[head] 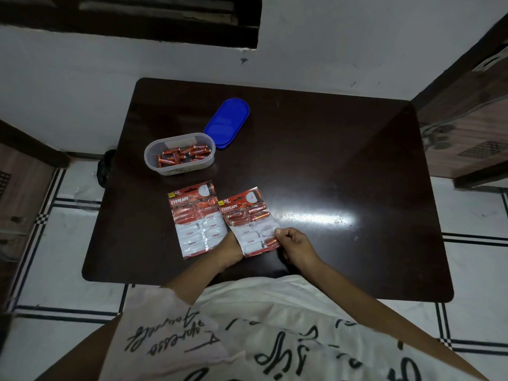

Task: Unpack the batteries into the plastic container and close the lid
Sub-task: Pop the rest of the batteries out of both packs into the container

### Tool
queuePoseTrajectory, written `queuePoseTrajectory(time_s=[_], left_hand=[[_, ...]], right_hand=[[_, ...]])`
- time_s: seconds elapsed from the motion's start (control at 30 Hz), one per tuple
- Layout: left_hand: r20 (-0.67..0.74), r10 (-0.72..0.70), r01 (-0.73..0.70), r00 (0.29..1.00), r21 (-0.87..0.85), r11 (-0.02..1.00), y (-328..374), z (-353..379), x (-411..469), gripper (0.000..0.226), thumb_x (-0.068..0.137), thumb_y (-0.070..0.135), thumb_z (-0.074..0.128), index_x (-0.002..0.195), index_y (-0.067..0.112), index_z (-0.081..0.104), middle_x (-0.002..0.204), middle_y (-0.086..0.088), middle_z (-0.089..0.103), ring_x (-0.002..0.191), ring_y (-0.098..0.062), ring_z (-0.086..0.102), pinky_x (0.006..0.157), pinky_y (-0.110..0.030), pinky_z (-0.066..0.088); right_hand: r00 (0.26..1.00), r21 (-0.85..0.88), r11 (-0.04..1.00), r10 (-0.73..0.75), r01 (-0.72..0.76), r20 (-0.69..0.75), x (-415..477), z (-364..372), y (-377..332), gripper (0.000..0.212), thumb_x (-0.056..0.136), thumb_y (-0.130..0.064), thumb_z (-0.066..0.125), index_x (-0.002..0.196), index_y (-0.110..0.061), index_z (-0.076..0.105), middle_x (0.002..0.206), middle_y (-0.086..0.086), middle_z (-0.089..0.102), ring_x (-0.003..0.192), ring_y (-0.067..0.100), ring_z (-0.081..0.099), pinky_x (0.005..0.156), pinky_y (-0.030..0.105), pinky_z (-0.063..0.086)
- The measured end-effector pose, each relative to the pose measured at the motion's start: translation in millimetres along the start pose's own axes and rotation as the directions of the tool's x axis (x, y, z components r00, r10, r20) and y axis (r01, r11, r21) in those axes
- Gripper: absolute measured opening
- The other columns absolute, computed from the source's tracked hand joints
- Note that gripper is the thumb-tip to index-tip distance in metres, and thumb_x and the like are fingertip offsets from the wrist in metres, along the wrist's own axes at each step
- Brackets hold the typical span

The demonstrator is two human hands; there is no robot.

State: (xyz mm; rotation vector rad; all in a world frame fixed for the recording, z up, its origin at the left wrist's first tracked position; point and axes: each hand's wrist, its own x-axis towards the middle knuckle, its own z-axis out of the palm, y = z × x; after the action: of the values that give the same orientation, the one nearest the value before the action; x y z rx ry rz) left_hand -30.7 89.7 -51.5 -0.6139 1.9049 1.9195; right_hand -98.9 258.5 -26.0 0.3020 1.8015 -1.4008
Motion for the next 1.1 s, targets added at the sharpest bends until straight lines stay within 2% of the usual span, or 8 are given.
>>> queuePoseTrajectory(time_s=[0.23,0.33,0.43,0.57,0.7,0.77,1.0,1.1], left_hand=[[-0.182,0.008,-0.014,0.983,-0.035,0.999,-6.7,6.6,1.4,0.036,0.089,0.038,0.063,0.124,0.031,0.061,0.123,0.01,0.066,0.115,-0.01,0.061,0.101,-0.039,0.049],[-0.126,-0.073,0.069,0.989,-0.032,0.997,-7.0,5.5,2.0,0.03,0.093,0.029,0.058,0.122,0.027,0.061,0.087,0.01,0.071,0.077,-0.014,0.066,0.068,-0.034,0.055],[-0.032,-0.129,0.129,0.991,-0.015,0.992,-9.3,1.9,-0.7,0.027,0.095,0.025,0.058,0.122,0.025,0.06,0.051,0.013,0.046,0.046,-0.004,0.038,0.044,-0.021,0.033],[0.022,-0.115,0.116,0.993,-0.062,0.991,-3.5,0.0,-4.8,0.034,0.091,0.037,0.066,0.123,0.031,0.059,0.059,0.017,0.057,0.049,-0.001,0.041,0.047,-0.017,0.036],[-0.062,-0.062,0.06,0.996,-0.036,0.998,-9.0,-1.7,-1.7,0.05,0.08,0.041,0.073,0.128,0.034,0.057,0.123,0.01,0.065,0.112,-0.012,0.061,0.096,-0.033,0.049],[-0.115,-0.062,0.06,0.991,-0.02,0.998,-8.9,1.0,-2.8,0.049,0.082,0.039,0.071,0.129,0.032,0.058,0.128,0.011,0.064,0.118,-0.011,0.059,0.103,-0.037,0.046],[-0.488,-0.169,0.034,0.857,-0.273,0.961,2.5,4.4,-6.6,0.015,0.1,0.025,0.05,0.088,0.021,0.058,0.069,0.0,0.059,0.057,-0.017,0.048,0.051,-0.028,0.036],[-0.628,-0.128,-0.001,0.768,-0.201,0.98,11.3,-4.9,-6.6,0.027,0.102,0.034,0.043,0.083,0.017,0.052,0.072,-0.006,0.064,0.065,-0.021,0.056,0.062,-0.033,0.041]], right_hand=[[0.997,-0.055,0.998,0.023,-0.019,0.076,-5.0,2.2,-6.4,0.025,0.101,-0.034,0.052,0.083,-0.017,0.053,0.051,0.004,0.049,0.038,0.011,0.041,0.039,0.019,0.029],[0.997,-0.039,0.999,0.039,-0.036,0.062,-2.4,3.2,-5.0,0.024,0.101,-0.034,0.053,0.083,-0.017,0.054,0.05,0.004,0.048,0.038,0.012,0.04,0.038,0.019,0.029],[0.999,-0.013,1.0,0.019,-0.018,0.04,-2.8,0.9,-3.9,0.024,0.1,-0.032,0.053,0.084,-0.015,0.055,0.046,0.001,0.047,0.037,0.01,0.038,0.037,0.018,0.029],[0.998,-0.043,0.999,-0.003,0.005,0.055,-6.1,0.0,-3.1,0.023,0.101,-0.03,0.053,0.085,-0.012,0.054,0.045,-0.001,0.047,0.035,0.007,0.039,0.037,0.018,0.03],[0.999,-0.035,0.999,-0.014,0.016,0.053,-7.8,-0.4,-6.2,0.022,0.102,-0.026,0.052,0.085,-0.012,0.052,0.043,-0.007,0.049,0.035,0.006,0.04,0.037,0.018,0.032],[0.999,-0.012,1.0,-0.013,0.014,0.043,-7.8,-0.4,-7.8,0.021,0.102,-0.025,0.051,0.087,-0.011,0.051,0.043,-0.007,0.05,0.035,0.006,0.04,0.037,0.017,0.032],[0.999,0.083,0.996,0.023,-0.019,-0.047,1.3,-7.6,-0.8,0.017,0.101,-0.021,0.053,0.091,-0.008,0.049,0.049,0.006,0.042,0.034,0.009,0.035,0.035,0.018,0.026],[0.997,0.081,0.997,0.004,0.002,-0.075,3.6,-10.1,4.1,0.02,0.098,-0.022,0.058,0.083,-0.012,0.05,0.057,0.015,0.051,0.037,0.013,0.04,0.039,0.021,0.033]])
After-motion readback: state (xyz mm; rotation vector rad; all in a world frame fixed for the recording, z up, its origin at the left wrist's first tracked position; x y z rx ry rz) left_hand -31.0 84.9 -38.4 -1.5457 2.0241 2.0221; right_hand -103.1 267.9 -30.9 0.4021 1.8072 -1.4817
